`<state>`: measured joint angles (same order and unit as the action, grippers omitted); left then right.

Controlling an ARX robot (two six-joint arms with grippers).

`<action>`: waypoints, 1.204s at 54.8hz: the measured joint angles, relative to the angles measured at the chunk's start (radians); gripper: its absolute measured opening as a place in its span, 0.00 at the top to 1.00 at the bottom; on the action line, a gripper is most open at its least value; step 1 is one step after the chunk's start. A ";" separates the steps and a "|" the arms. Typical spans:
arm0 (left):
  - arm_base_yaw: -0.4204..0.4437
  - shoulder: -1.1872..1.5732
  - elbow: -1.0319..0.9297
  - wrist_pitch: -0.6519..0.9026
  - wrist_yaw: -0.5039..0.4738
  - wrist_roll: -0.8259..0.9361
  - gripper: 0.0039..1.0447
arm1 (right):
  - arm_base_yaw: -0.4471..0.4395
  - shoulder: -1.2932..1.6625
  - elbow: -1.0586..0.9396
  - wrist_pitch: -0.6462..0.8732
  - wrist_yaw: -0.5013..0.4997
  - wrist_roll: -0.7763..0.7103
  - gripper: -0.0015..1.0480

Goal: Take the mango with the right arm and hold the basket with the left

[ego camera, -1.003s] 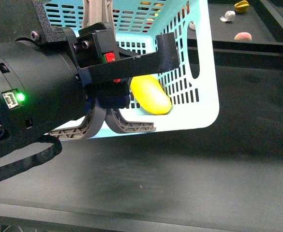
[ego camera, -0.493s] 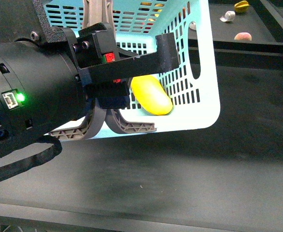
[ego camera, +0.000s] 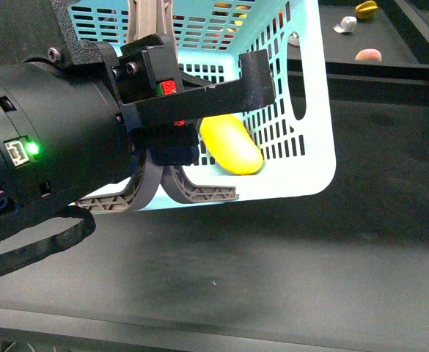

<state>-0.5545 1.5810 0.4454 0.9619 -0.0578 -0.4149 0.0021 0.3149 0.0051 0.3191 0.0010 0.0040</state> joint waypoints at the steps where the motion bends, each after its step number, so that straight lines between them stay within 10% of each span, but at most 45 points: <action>1: 0.000 0.000 0.000 0.000 0.000 0.000 0.95 | 0.000 -0.008 0.000 -0.008 0.000 0.000 0.98; 28: 0.000 0.000 0.000 0.000 0.000 0.002 0.95 | 0.000 -0.288 0.001 -0.311 -0.003 -0.001 0.98; 59: 0.000 0.000 0.000 0.000 -0.001 -0.001 0.95 | 0.000 -0.309 0.001 -0.317 -0.003 -0.001 0.98; 66: 0.000 0.000 0.000 0.000 -0.001 0.000 0.95 | 0.000 -0.309 0.001 -0.317 -0.003 -0.003 0.81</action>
<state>-0.5545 1.5810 0.4454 0.9623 -0.0586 -0.4152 0.0021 0.0055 0.0059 0.0025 -0.0017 0.0010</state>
